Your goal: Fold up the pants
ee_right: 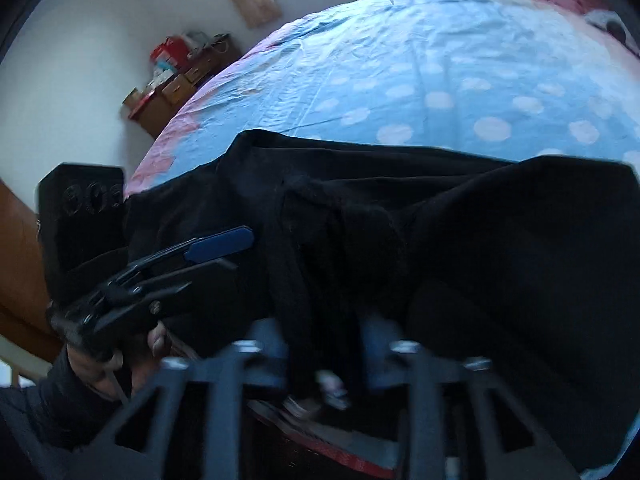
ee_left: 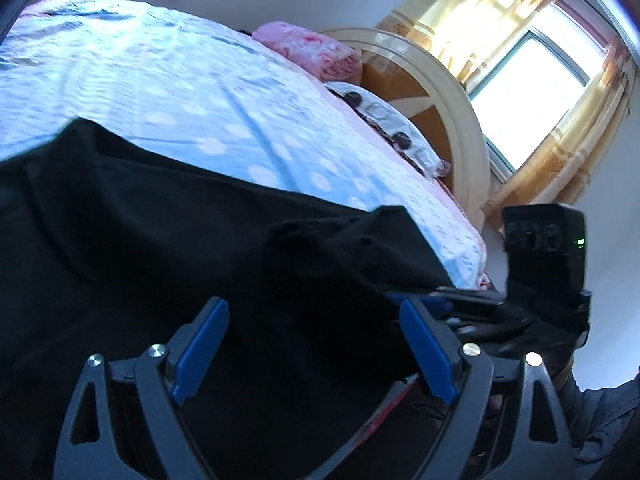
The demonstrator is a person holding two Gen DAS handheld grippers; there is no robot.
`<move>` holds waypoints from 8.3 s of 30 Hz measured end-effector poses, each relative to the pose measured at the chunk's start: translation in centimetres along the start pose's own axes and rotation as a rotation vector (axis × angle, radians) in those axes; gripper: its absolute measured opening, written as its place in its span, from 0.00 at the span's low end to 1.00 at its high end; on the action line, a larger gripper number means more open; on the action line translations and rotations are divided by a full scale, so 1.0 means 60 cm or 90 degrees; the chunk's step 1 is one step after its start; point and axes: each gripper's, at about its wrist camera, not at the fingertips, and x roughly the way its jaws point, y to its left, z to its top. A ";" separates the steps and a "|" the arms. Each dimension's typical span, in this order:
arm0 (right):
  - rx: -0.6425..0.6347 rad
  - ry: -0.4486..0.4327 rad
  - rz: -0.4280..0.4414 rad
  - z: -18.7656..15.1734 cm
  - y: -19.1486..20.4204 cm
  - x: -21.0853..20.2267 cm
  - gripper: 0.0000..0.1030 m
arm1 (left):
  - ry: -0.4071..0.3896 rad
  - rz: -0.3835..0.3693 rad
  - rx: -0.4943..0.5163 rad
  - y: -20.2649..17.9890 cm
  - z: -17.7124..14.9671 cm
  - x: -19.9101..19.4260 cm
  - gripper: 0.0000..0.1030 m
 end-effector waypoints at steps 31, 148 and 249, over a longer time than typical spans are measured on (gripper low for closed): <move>0.103 -0.079 -0.075 -0.083 -0.148 -0.129 0.46 | 0.011 0.093 -0.028 0.007 0.015 0.015 0.11; -0.012 0.207 0.237 0.297 0.101 0.318 0.47 | -0.102 0.440 0.004 0.145 -0.023 -0.182 0.84; 0.278 -0.174 0.079 -0.013 -0.157 -0.116 0.51 | -0.148 -0.035 0.038 -0.091 0.095 -0.251 0.14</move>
